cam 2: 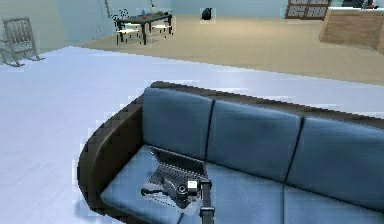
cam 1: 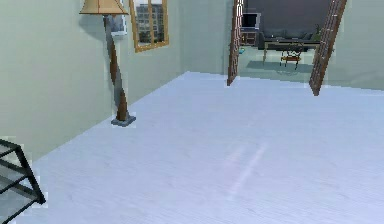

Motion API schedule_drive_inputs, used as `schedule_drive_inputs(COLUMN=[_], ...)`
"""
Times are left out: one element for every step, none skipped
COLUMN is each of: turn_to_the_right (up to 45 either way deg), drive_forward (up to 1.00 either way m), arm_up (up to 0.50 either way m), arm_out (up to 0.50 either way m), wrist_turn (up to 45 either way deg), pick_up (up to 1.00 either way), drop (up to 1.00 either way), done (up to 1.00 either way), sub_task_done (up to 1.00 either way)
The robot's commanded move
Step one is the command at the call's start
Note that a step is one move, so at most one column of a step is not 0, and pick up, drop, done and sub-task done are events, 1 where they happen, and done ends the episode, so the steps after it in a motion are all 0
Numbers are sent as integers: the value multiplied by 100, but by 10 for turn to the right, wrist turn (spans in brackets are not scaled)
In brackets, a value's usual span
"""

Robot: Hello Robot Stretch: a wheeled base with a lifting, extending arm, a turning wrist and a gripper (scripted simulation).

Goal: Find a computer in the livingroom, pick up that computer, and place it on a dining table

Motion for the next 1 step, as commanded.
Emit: schedule_drive_inputs(turn_to_the_right=[0], drive_forward=[0], arm_up=[0], arm_out=[0], wrist_turn=[450], pick_up=[0], drop=[0], done=[0], sub_task_done=[0])
